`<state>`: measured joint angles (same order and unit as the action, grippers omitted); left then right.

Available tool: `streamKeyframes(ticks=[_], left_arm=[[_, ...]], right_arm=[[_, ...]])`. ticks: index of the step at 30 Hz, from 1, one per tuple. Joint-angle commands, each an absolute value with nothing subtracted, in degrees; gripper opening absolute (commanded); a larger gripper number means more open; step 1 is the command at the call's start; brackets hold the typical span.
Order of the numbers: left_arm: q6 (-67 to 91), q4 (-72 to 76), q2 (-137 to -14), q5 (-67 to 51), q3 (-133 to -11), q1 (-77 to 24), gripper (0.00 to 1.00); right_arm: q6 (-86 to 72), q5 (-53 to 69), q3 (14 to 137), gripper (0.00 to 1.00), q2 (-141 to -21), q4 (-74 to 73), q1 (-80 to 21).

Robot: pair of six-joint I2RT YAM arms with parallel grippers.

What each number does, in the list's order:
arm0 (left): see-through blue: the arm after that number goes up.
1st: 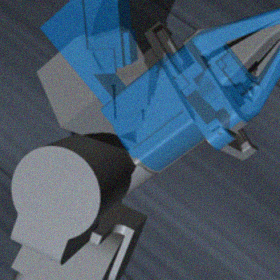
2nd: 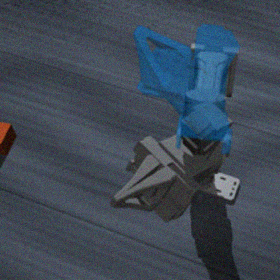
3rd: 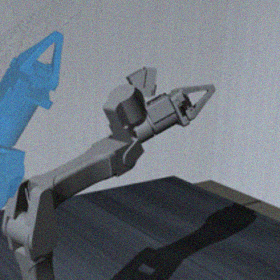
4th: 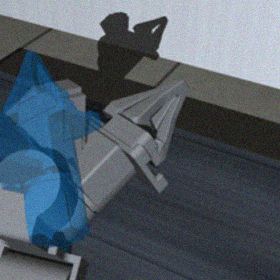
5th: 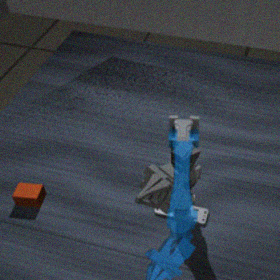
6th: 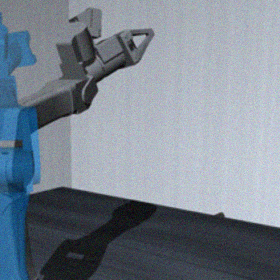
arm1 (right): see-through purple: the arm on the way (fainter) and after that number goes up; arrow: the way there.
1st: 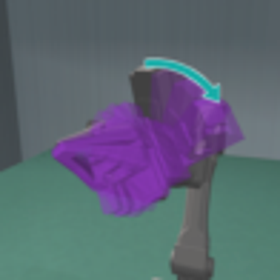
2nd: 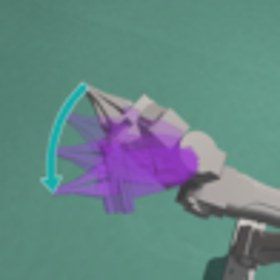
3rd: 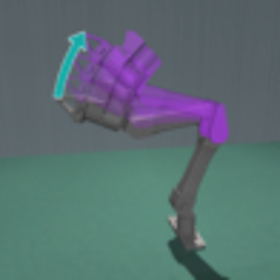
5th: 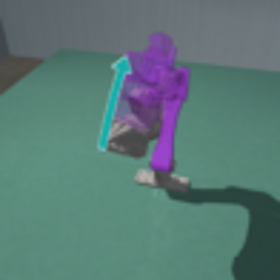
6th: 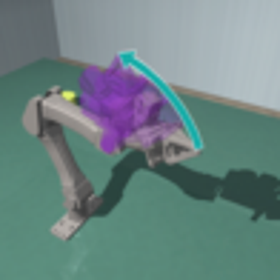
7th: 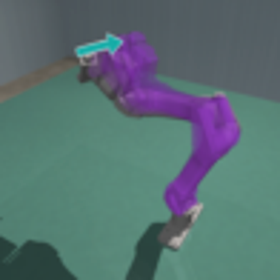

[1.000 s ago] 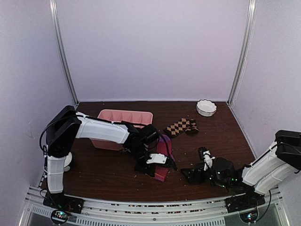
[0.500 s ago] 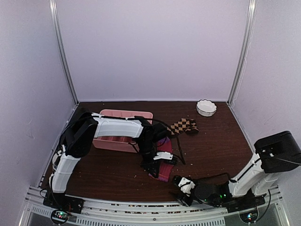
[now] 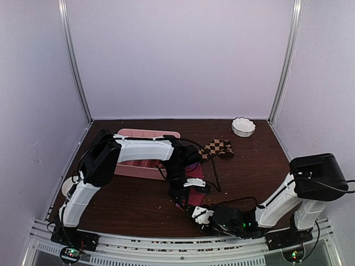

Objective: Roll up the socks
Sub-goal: Roll the sock at the center of the board.

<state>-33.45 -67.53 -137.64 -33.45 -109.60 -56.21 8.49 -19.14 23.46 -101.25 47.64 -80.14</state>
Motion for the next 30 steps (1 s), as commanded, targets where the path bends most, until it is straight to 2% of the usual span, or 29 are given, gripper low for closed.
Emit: streamKeyframes(ticks=[1, 7, 12, 15, 20, 21, 22, 24, 30], left_arm=[[-33.11, -68.73, -145.97, -22.42, -106.69, -57.57, 0.0], [-34.06, -69.62, -146.09, -22.95, -107.27, -57.61, 0.0], [-35.2, -70.23, -145.7, -22.88, -107.48, -57.62, 0.08], [-35.63, -69.81, -144.08, -23.23, -106.8, -57.53, 0.22], [-34.54, -64.52, -136.59, -23.62, -103.08, -56.82, 0.39], [-33.95, -63.39, -134.78, -23.45, -102.34, -56.6, 0.48], [-33.59, -62.08, -132.74, -23.21, -101.45, -56.34, 0.51], [-33.28, -59.56, -128.74, -22.55, -98.63, -55.88, 0.69], [-34.71, -47.42, -115.58, -21.03, -83.69, -55.52, 0.71]], right_arm=[[11.44, -13.54, 25.92, 0.36, -103.15, 43.63, -77.96], [10.63, -11.97, 27.13, 0.31, -104.23, 41.38, -75.44], [8.96, -11.38, 27.34, 0.26, -105.74, 38.56, -74.62], [5.37, -9.21, 26.31, 0.22, -106.7, 37.74, -74.45], [-1.99, -7.15, 25.92, 0.12, -109.17, 34.95, -74.36], [-3.49, -6.94, 25.26, 0.08, -109.51, 35.49, -74.31], [-4.96, -6.68, 24.33, 0.06, -109.73, 36.78, -74.35], [-7.94, -6.24, 22.18, 0.01, -109.98, 39.38, -74.33], [-15.54, -2.68, 17.99, 0.0, -109.74, 45.94, -74.27]])
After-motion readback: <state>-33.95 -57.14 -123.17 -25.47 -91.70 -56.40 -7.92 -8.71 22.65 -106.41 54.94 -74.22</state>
